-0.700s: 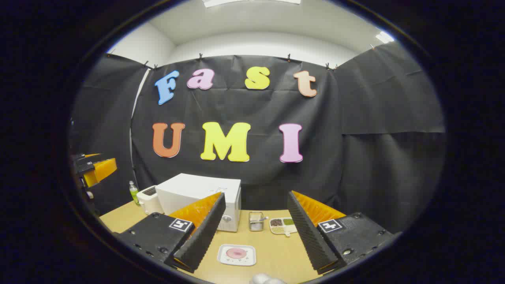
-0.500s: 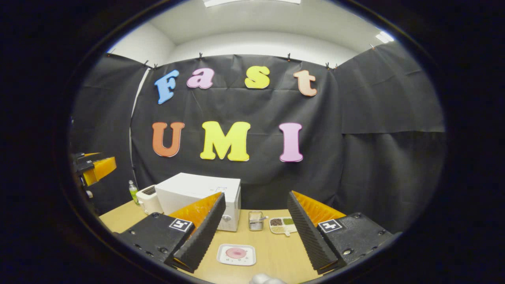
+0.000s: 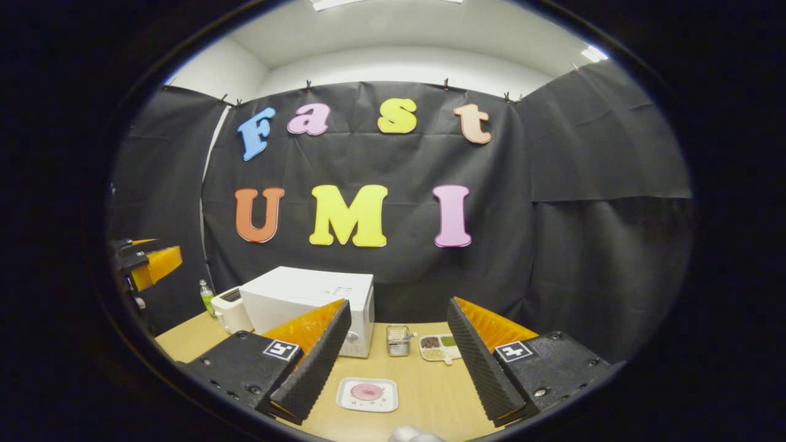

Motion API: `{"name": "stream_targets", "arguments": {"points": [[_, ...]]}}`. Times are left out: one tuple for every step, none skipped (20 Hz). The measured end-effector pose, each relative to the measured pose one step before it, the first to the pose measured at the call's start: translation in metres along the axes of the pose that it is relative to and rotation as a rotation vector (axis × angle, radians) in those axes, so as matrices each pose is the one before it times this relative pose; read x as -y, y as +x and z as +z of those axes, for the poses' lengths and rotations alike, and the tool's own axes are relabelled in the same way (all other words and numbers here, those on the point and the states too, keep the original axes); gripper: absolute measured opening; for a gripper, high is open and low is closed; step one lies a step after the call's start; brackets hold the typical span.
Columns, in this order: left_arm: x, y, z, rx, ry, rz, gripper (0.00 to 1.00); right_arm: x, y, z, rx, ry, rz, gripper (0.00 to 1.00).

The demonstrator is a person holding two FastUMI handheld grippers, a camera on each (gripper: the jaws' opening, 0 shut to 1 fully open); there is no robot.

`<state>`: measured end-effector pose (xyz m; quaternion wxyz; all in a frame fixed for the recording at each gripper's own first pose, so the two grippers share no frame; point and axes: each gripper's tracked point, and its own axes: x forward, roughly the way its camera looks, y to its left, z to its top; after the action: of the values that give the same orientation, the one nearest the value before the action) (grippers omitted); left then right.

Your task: Open the microwave oven with the left hand, put the food in, and close the microwave oven.

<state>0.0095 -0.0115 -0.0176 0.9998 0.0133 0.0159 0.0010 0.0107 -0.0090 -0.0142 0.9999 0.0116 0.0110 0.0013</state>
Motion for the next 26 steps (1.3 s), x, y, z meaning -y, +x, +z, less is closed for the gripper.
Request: {"name": "stream_targets", "arguments": {"points": [[0.00350, 0.00262, -0.00345, 0.00348, 0.00045, -0.00312, 0.94, 0.00221, 0.00070, -0.00076, -0.00116, -0.00076, -0.00216, 1.00], [0.00461, 0.00392, -0.00449, 0.00296, -0.00020, -0.00801, 0.95, 0.00251, 0.00069, -0.00077, -0.00115, -0.00341, -0.00010, 0.96], [0.00811, 0.00626, -0.00733, 0.00274, -0.00218, -0.01302, 0.94, 0.00291, 0.00068, -0.00010, -0.00160, -0.00518, -0.00040, 0.96], [0.01006, 0.00679, -0.01023, 0.00281, -0.00404, -0.01528, 0.94, 0.00467, 0.00111, 0.00004, -0.00060, -0.00440, -0.00321, 1.00], [0.01073, 0.00734, -0.01170, -0.00417, -0.00464, -0.01484, 0.95, 0.00454, 0.00123, 0.00096, -0.00310, -0.00276, -0.00189, 0.96], [0.01059, 0.00970, -0.01373, -0.00580, -0.00268, -0.01433, 0.94, 0.00467, 0.00077, -0.00005, -0.00435, -0.00160, -0.00061, 1.00], [0.01243, 0.01025, -0.01413, -0.00429, -0.00554, -0.01530, 0.95, 0.00632, 0.00134, 0.00216, -0.00103, 0.00290, -0.00282, 1.00], [0.01275, 0.01065, -0.01671, -0.01992, -0.01721, -0.01466, 0.95, 0.00655, 0.00132, 0.00302, 0.00077, 0.00227, -0.00579, 1.00], [0.01414, 0.01295, -0.01260, -0.00264, -0.01438, -0.01666, 0.94, 0.00848, 0.00230, 0.00272, 0.00096, -0.00085, -0.00862, 1.00], [0.01064, 0.01310, -0.01576, -0.02045, -0.00322, -0.00990, 0.95, 0.00721, 0.00158, 0.00292, 0.00467, -0.00486, -0.00821, 1.00], [0.00965, 0.01287, -0.01407, -0.01583, 0.00419, -0.00618, 0.95, 0.00700, 0.00160, 0.00193, 0.00155, -0.01278, -0.00759, 1.00], [0.00796, 0.01350, -0.01066, -0.00681, 0.00371, -0.00139, 0.95, 0.00630, 0.00106, -0.00069, 0.00079, -0.01764, -0.00725, 1.00], [0.00873, 0.01377, -0.01179, -0.01233, 0.00205, -0.00400, 0.95, 0.00605, 0.00148, 0.00136, 0.00178, -0.01668, -0.00703, 1.00], [0.01002, 0.01460, -0.00977, -0.00310, 0.00478, -0.00598, 0.95, 0.00499, 0.00082, -0.00080, -0.00078, -0.01401, -0.00594, 1.00], [0.00912, 0.01484, -0.01035, -0.00307, 0.00954, -0.00870, 0.95, 0.00436, 0.00019, -0.00121, -0.00221, -0.00652, -0.00459, 1.00], [0.00608, 0.01509, -0.01031, -0.00892, 0.00911, -0.00236, 0.95, 0.00455, 0.00014, -0.00313, -0.00686, 0.00167, -0.00409, 1.00], [0.00486, 0.01611, -0.00903, -0.00691, 0.00170, -0.00181, 0.95, 0.00404, 0.00039, -0.00421, -0.01774, 0.00219, -0.00334, 0.96], [0.00356, 0.01474, -0.01235, -0.01291, -0.00969, 0.00257, 0.95, 0.00506, -0.00039, -0.00568, -0.01656, 0.00117, -0.00626, 0.96], [0.00183, 0.01372, -0.01020, -0.01809, -0.00749, 0.00729, 0.95, 0.00625, -0.00094, -0.00216, -0.01036, 0.00489, -0.01157, 1.00], [-0.00004, 0.01116, -0.00767, -0.00719, 0.00326, 0.01285, 0.96, 0.00540, -0.00108, -0.00262, -0.00560, 0.00726, -0.00834, 1.00], [-0.00347, 0.01239, -0.00556, -0.00086, 0.00972, 0.01508, 0.96, 0.00502, -0.00108, -0.00168, -0.00871, 0.00264, -0.00962, 1.00], [-0.00108, 0.01108, -0.00435, -0.00181, 0.00377, 0.00619, 0.95, 0.00571, -0.00172, -0.00492, -0.00904, -0.00561, -0.01290, 0.96], [-0.00392, 0.00838, -0.00377, -0.00248, -0.00364, 0.01493, 0.94, 0.00538, -0.00047, -0.00273, -0.00730, -0.00844, -0.01342, 1.00], [-0.00214, 0.00840, -0.00458, -0.00814, -0.01508, 0.00634, 0.94, 0.00372, -0.00045, -0.00320, -0.00850, -0.00541, -0.00988, 1.00], [-0.00391, 0.00659, -0.00188, -0.00341, -0.01842, 0.01772, 0.93, 0.00233, -0.00147, -0.00285, -0.00865, -0.00175, -0.00513, 1.00], [-0.00045, 0.00621, -0.00469, -0.01974, -0.02227, 0.00115, 0.90, 0.00230, 0.00002, -0.00337, -0.00957, -0.00102, -0.00525, 1.00]]}}
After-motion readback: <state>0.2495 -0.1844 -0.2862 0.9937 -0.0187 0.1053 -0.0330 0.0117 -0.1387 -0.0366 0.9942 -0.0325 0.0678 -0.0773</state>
